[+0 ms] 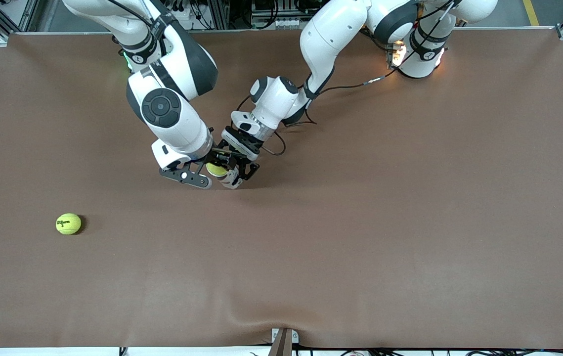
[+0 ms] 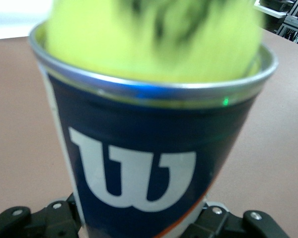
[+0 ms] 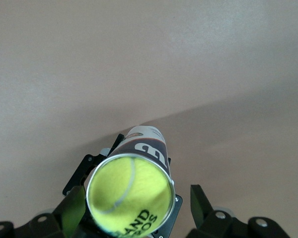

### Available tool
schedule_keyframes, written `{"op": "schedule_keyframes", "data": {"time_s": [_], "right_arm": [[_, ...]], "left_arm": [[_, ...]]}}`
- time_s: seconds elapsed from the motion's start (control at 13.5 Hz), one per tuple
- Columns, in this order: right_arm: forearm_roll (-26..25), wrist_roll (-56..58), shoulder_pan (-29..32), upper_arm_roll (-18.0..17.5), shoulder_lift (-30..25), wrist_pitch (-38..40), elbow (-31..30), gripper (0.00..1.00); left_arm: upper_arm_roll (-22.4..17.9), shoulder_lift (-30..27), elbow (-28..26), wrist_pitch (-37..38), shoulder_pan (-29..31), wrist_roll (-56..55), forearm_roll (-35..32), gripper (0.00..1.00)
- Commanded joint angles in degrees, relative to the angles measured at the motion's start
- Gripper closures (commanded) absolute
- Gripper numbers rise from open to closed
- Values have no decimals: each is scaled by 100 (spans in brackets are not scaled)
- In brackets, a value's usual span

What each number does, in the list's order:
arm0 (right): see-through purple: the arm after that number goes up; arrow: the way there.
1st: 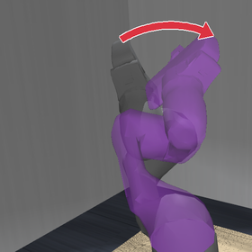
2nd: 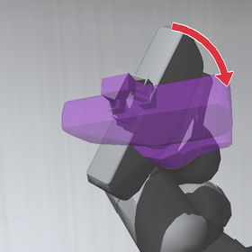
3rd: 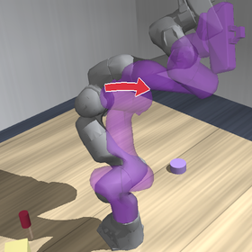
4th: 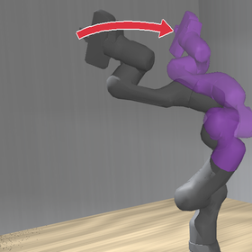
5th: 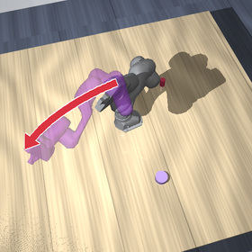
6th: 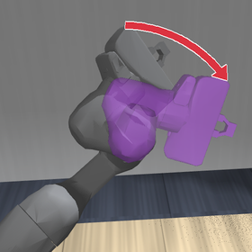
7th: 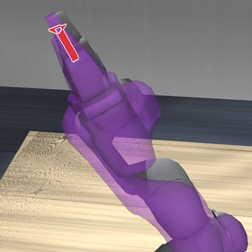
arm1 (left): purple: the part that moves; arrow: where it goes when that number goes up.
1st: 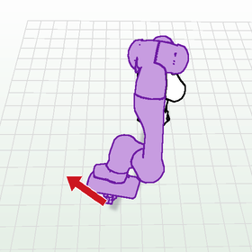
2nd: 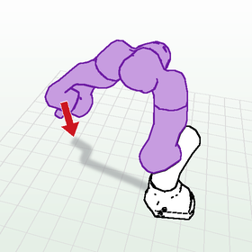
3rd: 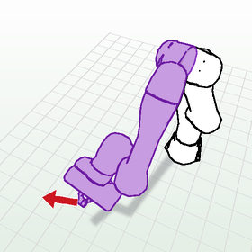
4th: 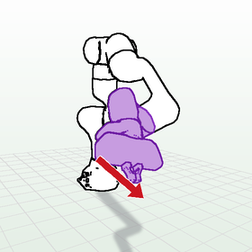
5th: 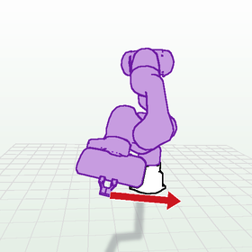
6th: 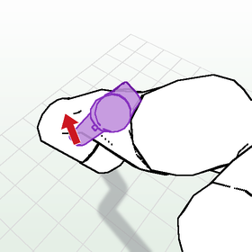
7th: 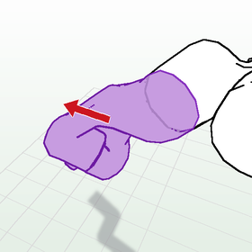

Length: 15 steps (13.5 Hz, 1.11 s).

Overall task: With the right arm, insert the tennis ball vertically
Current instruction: 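Open the right gripper to drop the ball into the can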

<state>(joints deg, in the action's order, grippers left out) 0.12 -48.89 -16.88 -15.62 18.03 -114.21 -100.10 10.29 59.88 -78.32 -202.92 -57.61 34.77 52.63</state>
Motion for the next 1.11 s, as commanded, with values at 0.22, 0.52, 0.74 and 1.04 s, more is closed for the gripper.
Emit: {"op": "schedule_keyframes", "data": {"time_s": [0.22, 0.52, 0.74, 1.04], "right_arm": [[181, 377, 359, 16, -308, 380, 334, 5], [50, 2784, 1431, 68, -826, 1137, 167, 3], [-21, 3971, 2126, 165, -994, 1164, 149, 0], [-257, 5449, 2917, 384, -942, 1323, 149, 0]], "left_arm": [[-36, 235, 133, 15, -66, -41, 2, 23], [-36, 235, 133, -28, -92, -41, 2, 23], [-36, 235, 133, -29, -92, -41, 2, 23], [-36, 235, 124, -38, -101, -50, 2, 23]]}}
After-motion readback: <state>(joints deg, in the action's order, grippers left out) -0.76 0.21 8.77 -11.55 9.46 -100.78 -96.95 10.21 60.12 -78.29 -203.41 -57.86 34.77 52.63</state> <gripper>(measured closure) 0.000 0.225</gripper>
